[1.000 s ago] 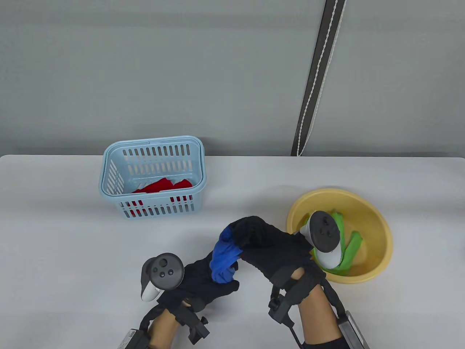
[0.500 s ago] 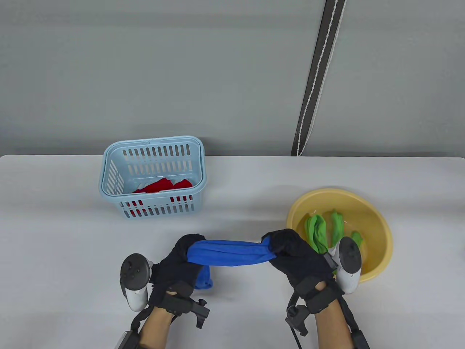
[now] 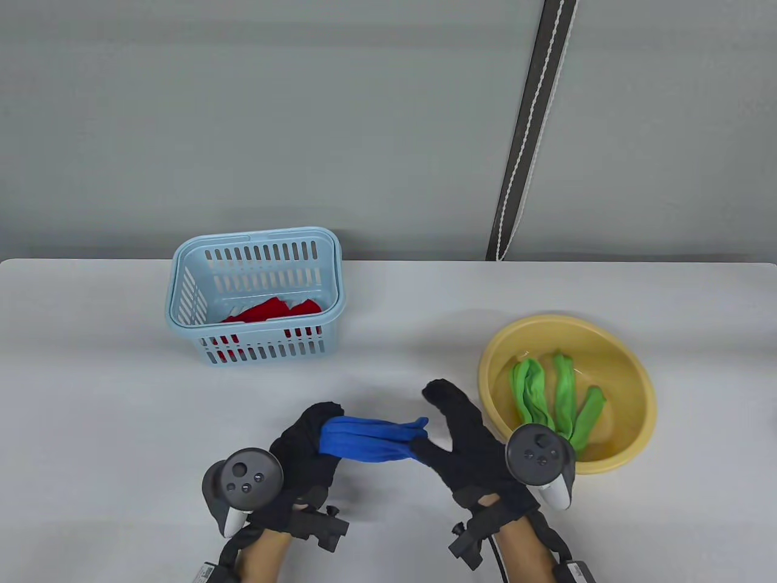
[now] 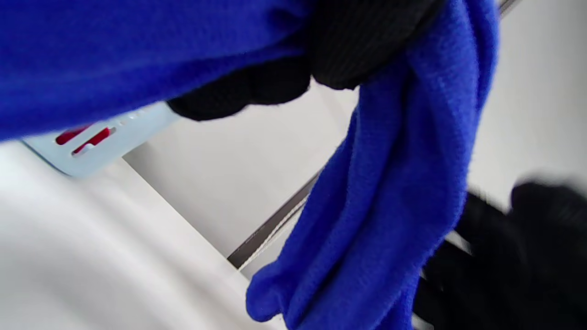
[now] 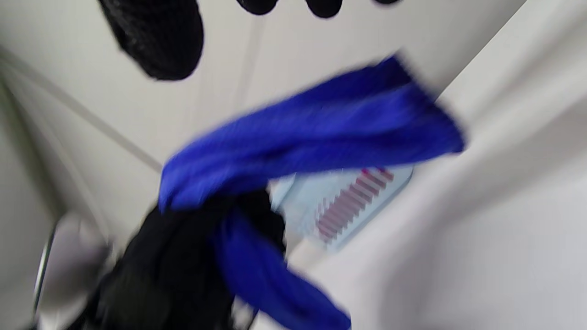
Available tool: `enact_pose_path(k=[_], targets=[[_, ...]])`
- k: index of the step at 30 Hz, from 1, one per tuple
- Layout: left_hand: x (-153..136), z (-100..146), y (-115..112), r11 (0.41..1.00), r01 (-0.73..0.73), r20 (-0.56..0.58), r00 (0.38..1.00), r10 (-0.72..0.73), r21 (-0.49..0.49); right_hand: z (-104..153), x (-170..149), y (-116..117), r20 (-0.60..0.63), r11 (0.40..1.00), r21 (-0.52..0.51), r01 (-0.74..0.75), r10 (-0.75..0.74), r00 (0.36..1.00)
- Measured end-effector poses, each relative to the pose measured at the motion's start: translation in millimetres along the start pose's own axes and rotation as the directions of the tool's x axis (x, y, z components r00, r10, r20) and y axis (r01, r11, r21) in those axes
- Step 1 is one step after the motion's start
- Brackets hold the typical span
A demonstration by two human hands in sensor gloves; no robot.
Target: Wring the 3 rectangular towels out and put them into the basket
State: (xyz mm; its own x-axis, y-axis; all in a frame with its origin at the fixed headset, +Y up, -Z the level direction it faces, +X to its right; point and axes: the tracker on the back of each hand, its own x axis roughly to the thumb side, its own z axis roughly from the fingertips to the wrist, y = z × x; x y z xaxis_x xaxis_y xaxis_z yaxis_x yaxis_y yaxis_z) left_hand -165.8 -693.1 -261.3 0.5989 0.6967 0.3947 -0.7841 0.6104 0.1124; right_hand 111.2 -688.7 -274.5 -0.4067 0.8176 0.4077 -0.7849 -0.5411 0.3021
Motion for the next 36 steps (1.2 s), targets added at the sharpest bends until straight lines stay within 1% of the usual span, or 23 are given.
enact_pose_path(k=[1,2,3,4,5,6,8,10,11,12,14,17,19,21,23,25,27,29,30,31,33,34,36], targets=[[5,0,-3,1.000,0.021,0.022,1.000,-0.020,-0.021,-5,6,9,-0.004,0.994,0.060,-0.092,0.092,0.996],[7,1,-5,0.999,0.028,0.027,0.999,-0.027,-0.028,-8,9,14,-0.014,0.984,0.092,-0.149,0.151,0.988],[9,1,-7,0.999,-0.008,0.004,1.000,0.009,-0.041,-13,12,23,-0.036,0.962,0.144,-0.233,0.240,0.970],[9,1,-7,0.998,-0.046,-0.014,0.999,0.046,-0.047,-15,13,28,-0.051,0.952,0.158,-0.262,0.273,0.961],[8,1,-8,0.991,-0.129,-0.048,0.991,0.127,-0.046,-17,12,34,-0.086,0.950,0.116,-0.290,0.301,0.950],[5,0,-8,0.977,-0.209,-0.093,0.974,0.205,-0.038,-19,10,38,-0.095,0.955,0.082,-0.285,0.293,0.952],[-3,0,-8,0.930,-0.367,-0.179,0.917,0.356,-0.029,-20,5,40,-0.110,0.976,0.081,-0.202,0.210,0.972],[-15,1,-6,0.807,-0.588,-0.256,0.773,0.580,0.054,-20,-1,38,-0.140,0.997,0.052,-0.063,0.070,0.988],[-17,1,-5,0.772,-0.631,-0.277,0.731,0.624,0.077,-21,-4,38,-0.150,0.998,0.059,-0.016,0.025,0.988],[-19,2,-3,0.761,-0.643,-0.289,0.715,0.637,0.087,-22,-7,39,-0.164,0.995,0.097,0.037,-0.020,0.986],[-24,2,-2,0.743,-0.664,-0.290,0.697,0.656,0.084,-22,-10,44,-0.190,0.983,0.137,0.122,-0.095,0.977],[-27,5,-12,0.588,-0.800,-0.326,0.528,0.784,0.117,-25,-15,52,-0.230,0.957,0.168,0.235,-0.194,0.954],[-27,6,-17,0.517,-0.844,-0.334,0.451,0.828,0.142,-26,-14,57,-0.261,0.943,0.219,0.252,-0.192,0.946],[-25,6,-21,0.463,-0.875,-0.328,0.401,0.856,0.139,-27,-12,62,-0.287,0.928,0.268,0.260,-0.181,0.941],[-22,6,-22,0.428,-0.892,-0.313,0.369,0.875,0.145,-28,-8,66,-0.312,0.910,0.306,0.279,-0.181,0.933],[-21,5,-23,0.426,-0.896,-0.299,0.374,0.878,0.130,-27,-6,70,-0.342,0.889,0.348,0.299,-0.177,0.923],[-18,6,-24,0.400,-0.908,-0.289,0.353,0.890,0.123,-27,-5,74,-0.341,0.894,0.318,0.315,-0.202,0.918],[-18,6,-23,0.387,-0.915,-0.279,0.344,0.897,0.114,-27,-2,75,-0.323,0.893,0.334,0.300,-0.190,0.927],[-18,5,-23,0.377,-0.920,-0.270,0.338,0.902,0.108,-28,-1,74,-0.313,0.902,0.321,0.288,-0.186,0.931],[-19,4,-21,0.380,-0.920,-0.262,0.344,0.902,0.101,-27,0,74,-0.300,0.915,0.298,0.273,-0.182,0.936],[-21,4,-20,0.383,-0.918,-0.251,0.348,0.903,0.106,-26,1,75,-0.275,0.916,0.305,0.260,-0.177,0.945],[-21,3,-18,0.393,-0.913,-0.248,0.358,0.900,0.107,-25,0,76,-0.264,0.920,0.290,0.263,-0.188,0.946],[-23,2,-15,0.463,-0.881,-0.243,0.431,0.869,0.094,-24,-3,74,-0.259,0.929,0.269,0.254,-0.184,0.948]])
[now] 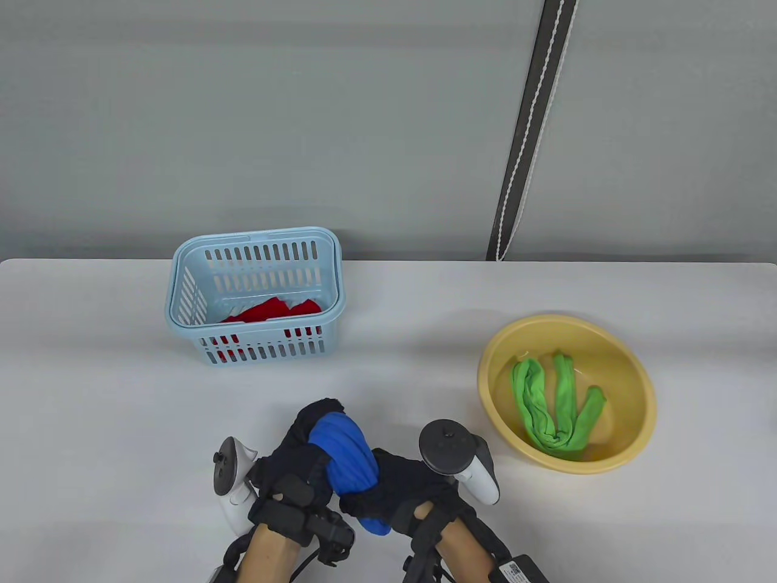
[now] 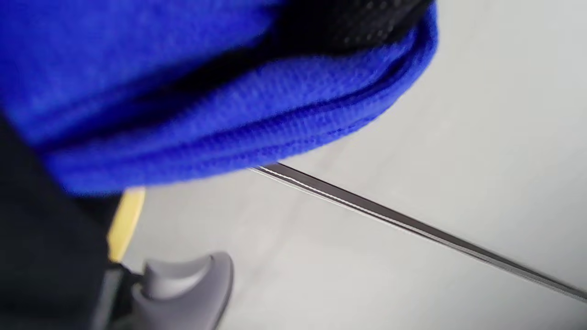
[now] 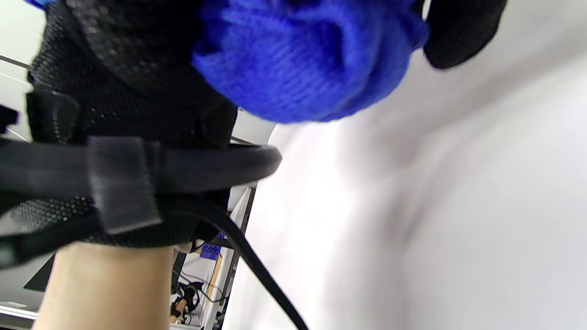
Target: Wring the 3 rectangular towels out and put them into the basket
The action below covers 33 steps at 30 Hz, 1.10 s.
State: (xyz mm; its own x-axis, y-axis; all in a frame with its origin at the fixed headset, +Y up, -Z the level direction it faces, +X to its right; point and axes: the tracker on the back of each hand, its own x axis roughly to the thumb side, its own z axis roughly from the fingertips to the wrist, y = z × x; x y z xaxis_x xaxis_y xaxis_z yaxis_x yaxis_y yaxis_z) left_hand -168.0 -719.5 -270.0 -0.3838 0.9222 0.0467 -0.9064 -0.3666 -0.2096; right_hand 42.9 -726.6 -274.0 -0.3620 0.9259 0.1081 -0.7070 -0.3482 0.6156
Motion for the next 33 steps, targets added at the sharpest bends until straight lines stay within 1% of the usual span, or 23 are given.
enact_pose_path(k=[4,6,9,11,12,13,14,15,16,17,19,20,21,22,23,24,25,26,27,28,30,31,33], targets=[[8,0,9,0.977,0.211,0.027,0.977,-0.212,0.033,5,-5,-10,-0.033,0.991,-0.113,-0.075,0.071,0.997],[12,0,13,0.949,0.311,0.032,0.949,-0.313,0.057,6,-5,-12,-0.058,0.981,-0.105,-0.165,0.159,0.986],[15,-1,16,0.881,0.471,0.050,0.880,-0.473,0.044,7,-4,-14,-0.092,0.932,-0.140,-0.334,0.323,0.942],[18,-2,16,0.812,0.581,0.068,0.809,-0.583,0.048,9,-4,-16,-0.129,0.901,-0.184,-0.393,0.374,0.918],[20,-2,14,0.765,0.643,0.081,0.761,-0.643,0.038,10,-5,-19,-0.138,0.895,-0.208,-0.395,0.373,0.917],[23,-2,13,0.687,0.726,0.089,0.682,-0.726,0.035,10,-7,-21,-0.144,0.893,-0.210,-0.399,0.375,0.916],[24,-1,11,0.630,0.776,0.099,0.624,-0.775,0.034,12,-8,-24,-0.154,0.888,-0.212,-0.408,0.382,0.911],[26,-1,7,0.544,0.838,0.122,0.538,-0.834,0.030,12,-9,-27,-0.168,0.884,-0.216,-0.415,0.385,0.908],[27,-1,4,0.477,0.878,0.139,0.469,-0.872,0.031,14,-10,-30,-0.186,0.879,-0.217,-0.424,0.390,0.902],[29,0,0,0.388,0.921,0.163,0.377,-0.912,0.038,15,-12,-34,-0.205,0.874,-0.211,-0.437,0.398,0.894],[29,3,-7,0.239,0.969,0.212,0.220,-0.952,0.068,17,-14,-38,-0.238,0.864,-0.203,-0.460,0.412,0.880],[29,5,-12,0.135,0.986,0.262,0.105,-0.959,0.098,18,-17,-41,-0.267,0.863,-0.177,-0.472,0.420,0.867],[29,7,-16,0.069,0.991,0.299,0.032,-0.954,0.116,19,-19,-44,-0.288,0.869,-0.157,-0.469,0.414,0.863],[27,9,-23,-0.026,0.991,0.359,-0.072,-0.931,0.130,20,-22,-46,-0.303,0.880,-0.139,-0.455,0.400,0.865],[25,11,-29,-0.102,0.985,0.395,-0.150,-0.906,0.140,20,-24,-48,-0.311,0.894,-0.123,-0.431,0.378,0.872],[22,14,-39,-0.209,0.964,0.431,-0.260,-0.864,0.163,20,-26,-49,-0.320,0.909,-0.100,-0.405,0.356,0.878],[19,16,-45,-0.268,0.946,0.459,-0.322,-0.828,0.180,20,-27,-50,-0.329,0.921,-0.072,-0.384,0.342,0.880],[14,19,-56,-0.339,0.915,0.505,-0.403,-0.763,0.218,20,-28,-50,-0.345,0.937,-0.038,-0.347,0.314,0.885],[11,21,-62,-0.375,0.895,0.534,-0.445,-0.719,0.240,19,-29,-50,-0.354,0.948,-0.014,-0.317,0.292,0.889],[6,24,-72,-0.422,0.867,0.569,-0.494,-0.658,0.265,18,-31,-48,-0.348,0.964,0.035,-0.263,0.259,0.901],[-2,27,-84,-0.471,0.833,0.606,-0.540,-0.584,0.290,18,-31,-45,-0.346,0.978,0.087,-0.192,0.210,0.914],[-7,28,-90,-0.502,0.809,0.618,-0.569,-0.543,0.305,16,-32,-42,-0.314,0.986,0.114,-0.118,0.149,0.938],[-12,28,-93,-0.522,0.792,0.617,-0.590,-0.521,0.316,16,-31,-38,-0.298,0.987,0.158,-0.022,0.069,0.952]])
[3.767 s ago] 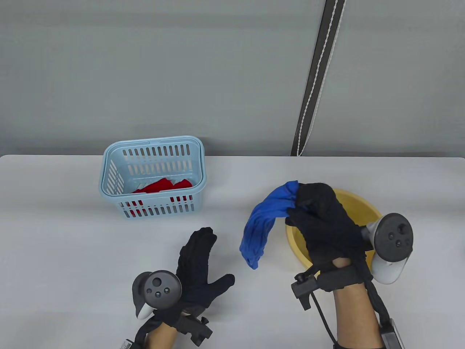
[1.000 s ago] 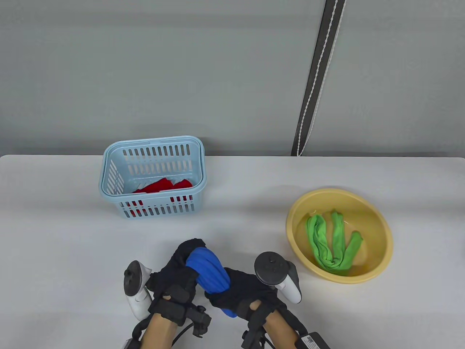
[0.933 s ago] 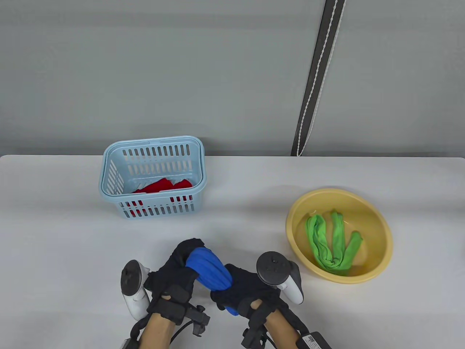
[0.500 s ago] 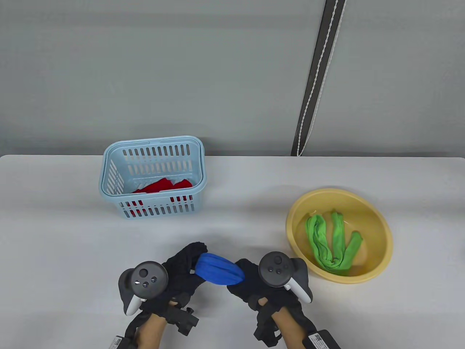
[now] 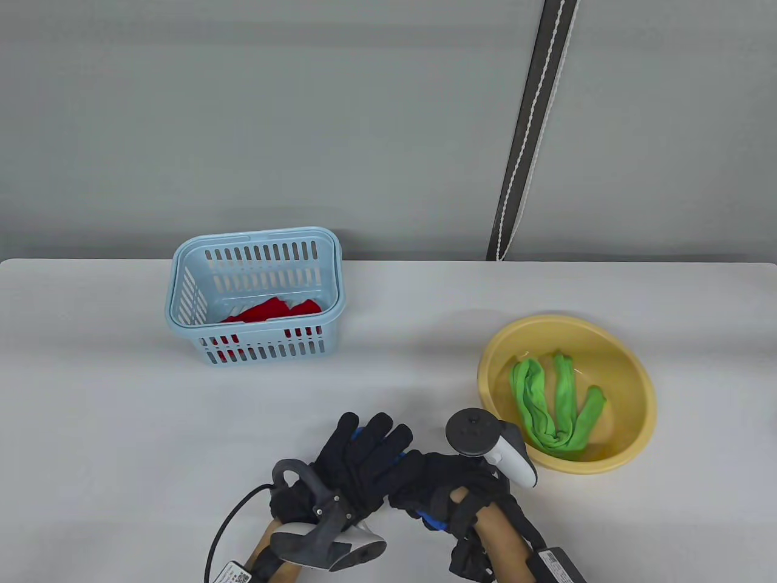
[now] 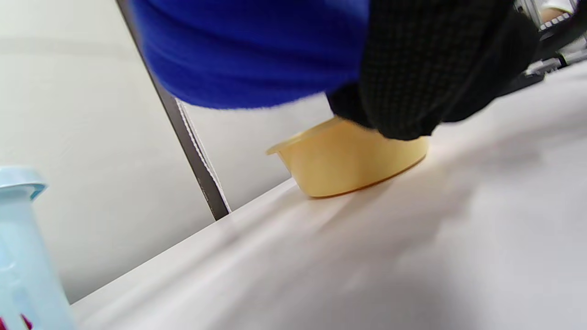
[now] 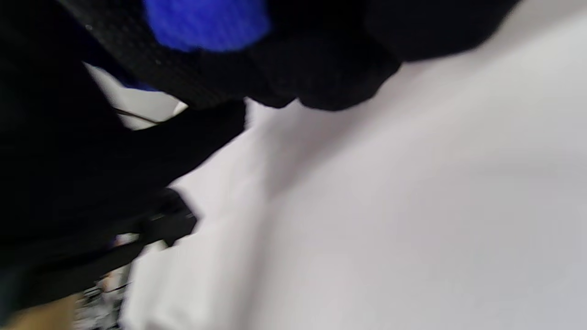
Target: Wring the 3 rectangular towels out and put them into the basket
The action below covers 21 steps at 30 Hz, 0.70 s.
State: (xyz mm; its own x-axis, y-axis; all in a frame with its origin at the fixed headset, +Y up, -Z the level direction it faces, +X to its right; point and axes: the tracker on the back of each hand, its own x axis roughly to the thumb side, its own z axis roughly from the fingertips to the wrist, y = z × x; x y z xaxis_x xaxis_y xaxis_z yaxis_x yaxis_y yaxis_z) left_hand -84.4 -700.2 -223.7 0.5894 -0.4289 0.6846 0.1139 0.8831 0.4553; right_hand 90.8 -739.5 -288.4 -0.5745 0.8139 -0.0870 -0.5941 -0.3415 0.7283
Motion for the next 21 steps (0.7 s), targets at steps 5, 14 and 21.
enact_pose_path(k=[5,14,21], targets=[[-7,2,0,0.997,-0.058,-0.047,0.997,0.061,0.058,-3,4,11,0.051,0.986,0.129,0.104,-0.112,0.992],[-34,8,-8,0.972,-0.206,-0.158,0.962,0.222,0.112,0,18,22,0.060,0.998,0.055,0.041,-0.044,0.997],[-42,9,-20,0.952,-0.300,-0.254,0.918,0.305,0.061,9,36,28,-0.042,0.856,-0.295,-0.425,0.433,0.901]])
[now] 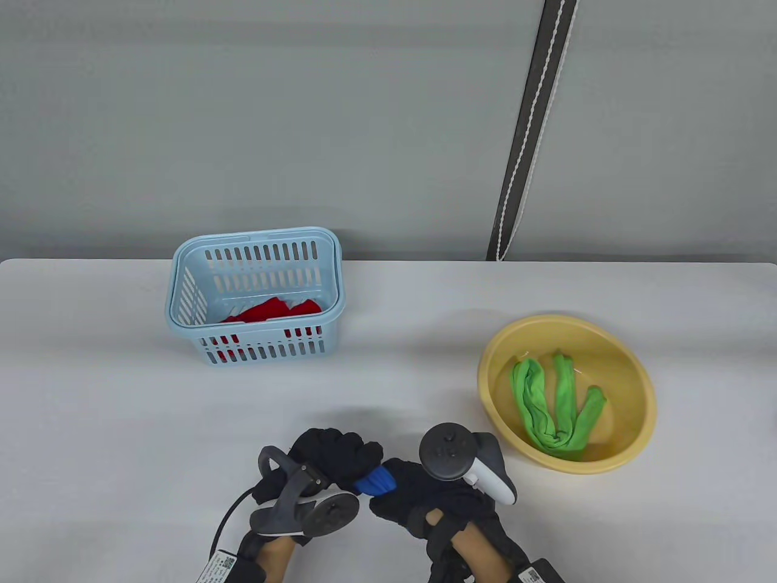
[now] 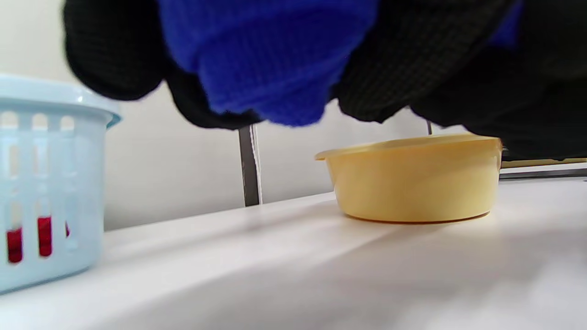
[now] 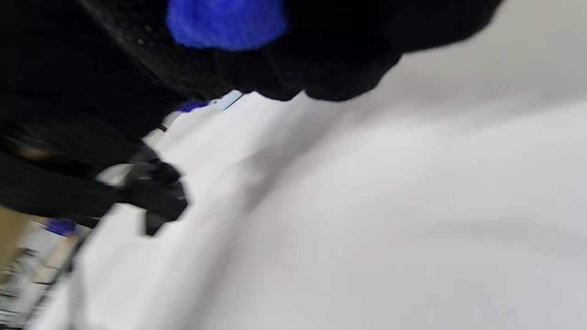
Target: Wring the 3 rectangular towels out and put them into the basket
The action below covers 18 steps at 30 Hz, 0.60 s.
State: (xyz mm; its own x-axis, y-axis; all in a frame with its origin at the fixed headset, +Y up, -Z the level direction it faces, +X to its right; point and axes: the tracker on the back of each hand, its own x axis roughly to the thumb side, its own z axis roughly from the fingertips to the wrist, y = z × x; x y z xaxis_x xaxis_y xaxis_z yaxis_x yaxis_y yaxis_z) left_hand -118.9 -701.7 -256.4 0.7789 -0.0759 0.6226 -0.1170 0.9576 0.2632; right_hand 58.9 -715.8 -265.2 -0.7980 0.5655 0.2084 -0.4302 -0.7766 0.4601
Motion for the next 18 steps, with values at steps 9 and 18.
enact_pose_path(k=[9,18], targets=[[-4,-9,0,0.967,-0.232,-0.155,0.964,0.214,-0.107,4,9,2,-0.006,0.860,-0.333,-0.387,0.409,0.913],[-17,-17,-1,0.778,-0.598,-0.319,0.788,0.527,-0.192,8,14,-1,0.004,0.709,-0.520,-0.477,0.560,0.828]])
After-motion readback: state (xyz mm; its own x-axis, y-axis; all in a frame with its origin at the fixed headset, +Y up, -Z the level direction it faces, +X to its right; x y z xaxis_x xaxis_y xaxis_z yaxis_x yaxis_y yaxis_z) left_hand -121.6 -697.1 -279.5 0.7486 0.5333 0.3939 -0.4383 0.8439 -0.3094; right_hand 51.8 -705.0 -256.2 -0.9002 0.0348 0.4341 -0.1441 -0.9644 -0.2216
